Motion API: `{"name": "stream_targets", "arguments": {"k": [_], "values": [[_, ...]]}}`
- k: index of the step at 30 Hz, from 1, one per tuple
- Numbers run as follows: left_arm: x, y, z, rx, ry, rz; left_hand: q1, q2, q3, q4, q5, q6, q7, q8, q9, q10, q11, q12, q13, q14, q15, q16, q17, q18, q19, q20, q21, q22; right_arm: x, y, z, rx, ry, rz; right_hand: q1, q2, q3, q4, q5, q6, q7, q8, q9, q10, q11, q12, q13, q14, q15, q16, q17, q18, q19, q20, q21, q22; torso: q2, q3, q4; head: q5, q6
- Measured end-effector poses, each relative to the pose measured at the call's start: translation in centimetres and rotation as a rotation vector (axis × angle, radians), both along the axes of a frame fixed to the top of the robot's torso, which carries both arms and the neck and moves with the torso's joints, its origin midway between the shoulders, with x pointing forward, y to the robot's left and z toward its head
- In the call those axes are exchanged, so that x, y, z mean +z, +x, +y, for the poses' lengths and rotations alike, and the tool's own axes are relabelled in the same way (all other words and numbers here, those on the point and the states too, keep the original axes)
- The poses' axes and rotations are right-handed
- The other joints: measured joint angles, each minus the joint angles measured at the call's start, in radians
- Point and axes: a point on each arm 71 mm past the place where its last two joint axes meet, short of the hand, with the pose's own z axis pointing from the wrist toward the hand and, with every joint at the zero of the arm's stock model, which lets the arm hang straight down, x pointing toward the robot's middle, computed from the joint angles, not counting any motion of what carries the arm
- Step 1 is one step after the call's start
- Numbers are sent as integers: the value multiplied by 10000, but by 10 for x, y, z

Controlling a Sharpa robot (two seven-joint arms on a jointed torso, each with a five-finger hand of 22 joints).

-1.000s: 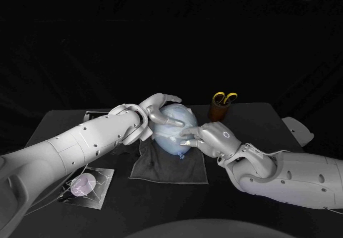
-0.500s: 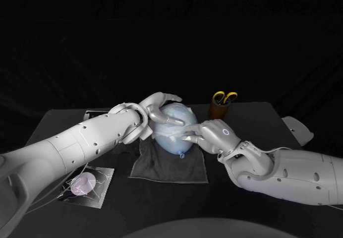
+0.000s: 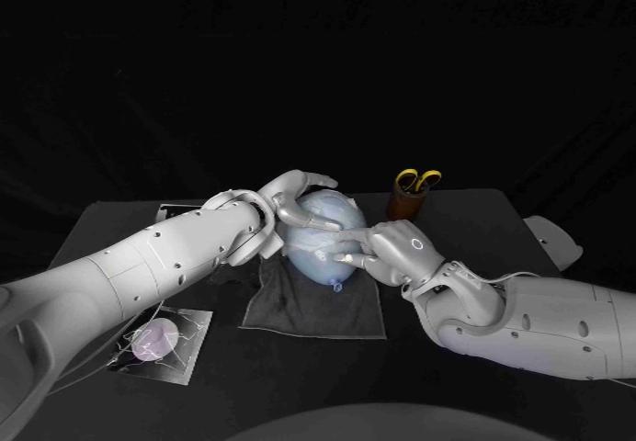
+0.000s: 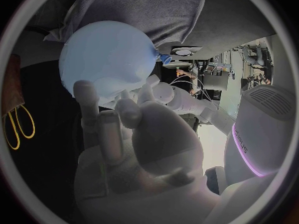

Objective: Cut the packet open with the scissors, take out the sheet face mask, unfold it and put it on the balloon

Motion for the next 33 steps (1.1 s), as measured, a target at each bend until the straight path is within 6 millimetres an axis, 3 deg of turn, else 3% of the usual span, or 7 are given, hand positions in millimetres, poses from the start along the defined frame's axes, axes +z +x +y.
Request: {"name": "stream_targets", "arguments": {"k": [5, 9, 11, 18, 23, 27, 33], "values": [[0, 0, 0, 10, -6, 7, 0, 0, 0, 0, 0, 0, 0, 0, -1, 0, 0, 0, 0, 0, 0, 0, 1, 0, 0, 0, 0, 0, 1, -3, -1, -30, 10, 115, 670, -1749, 652, 30, 101, -133, 133, -197, -70, 127, 130, 1, -1597, -14, 167, -89, 0, 71, -234, 182, -384, -160, -4, 3, -6, 15, -8], [0, 0, 1, 9, -11, 12, 0, 0, -1, 0, 0, -37, 36, -3, -1, 0, 0, 0, 0, 0, 0, 0, 0, 1, 0, 0, 0, 0, 2, -4, -3, -177, 148, 507, 804, -2013, 1048, 21, 1344, -189, 158, -257, -105, -724, 133, -640, -720, -679, 320, -1008, -523, 412, -1489, 271, -1976, -1205, -6, 5, -6, 16, -8], [0, 0, 1, 7, -11, 16, 0, 0, 0, 0, 0, -37, 37, -4, -1, 0, 0, 0, 0, 0, 0, 0, 0, 0, 0, 0, 0, 0, 2, -5, -5, -315, 332, 886, 1790, -2994, 1213, 13, 1602, -172, 102, -267, -96, -2227, 91, -2841, 1467, -1850, 232, -1891, -1785, 490, -1907, 292, -2445, -1414, -7, 6, -6, 16, 3], [0, -1, 2, -24, -20, 30, 0, 0, -1, 0, 0, -38, 36, -4, -1, 0, 0, 0, 0, 0, 0, 0, 0, -1, 0, 0, 0, 0, 4, -10, -9, -675, 1100, 2080, 1822, -3025, 1375, 13, 1603, -301, 46, -132, -12, -3867, -9, -5027, 82, -3698, 263, -3437, -3940, 493, -2214, 318, -3098, -1702, -7, 8, -12, 26, 48], [0, -2, 2, -39, -26, 38, 0, 0, -1, 0, 0, -38, 36, -4, -2, 0, 0, 0, 0, 0, 0, 0, -1, 0, 0, 0, 0, 0, 5, -12, -10, -755, 1501, 2348, 2024, -2838, 1961, -31, 1745, 694, -110, 674, 258, -2773, -130, -3534, 436, -1421, 77, -1601, -1507, 492, -1369, 130, -2434, -1207, -8, 8, -12, 12, 91], [0, -2, 2, -48, -37, 41, -1, 0, -1, 0, 0, -37, 36, -4, -2, 27, 26, 0, 0, 0, 0, 0, -1, 0, 0, 0, 0, 0, 7, -13, -10, -728, 1721, 2294, 2157, -2964, 2565, 0, 2349, 1039, -272, 793, 247, -1343, -170, -1063, 2033, -235, -71, -613, -143, 456, -314, -51, -777, 32, -6, 10, -12, 6, 105], [1, -3, 2, -67, -53, 48, -1, -1, -1, 0, 0, -37, 36, -4, -2, 36, 35, 0, 0, 0, 0, 0, -1, 0, 0, 0, 0, 0, 8, -13, -7, -609, 1879, 2169, 1853, -3257, 3503, -40, 2144, 1427, -377, 836, 117, -105, -326, 1001, 3250, -28, -147, 49, -6, 52, 652, -128, 1041, 1479, 6, 11, -6, 6, 99]]}}
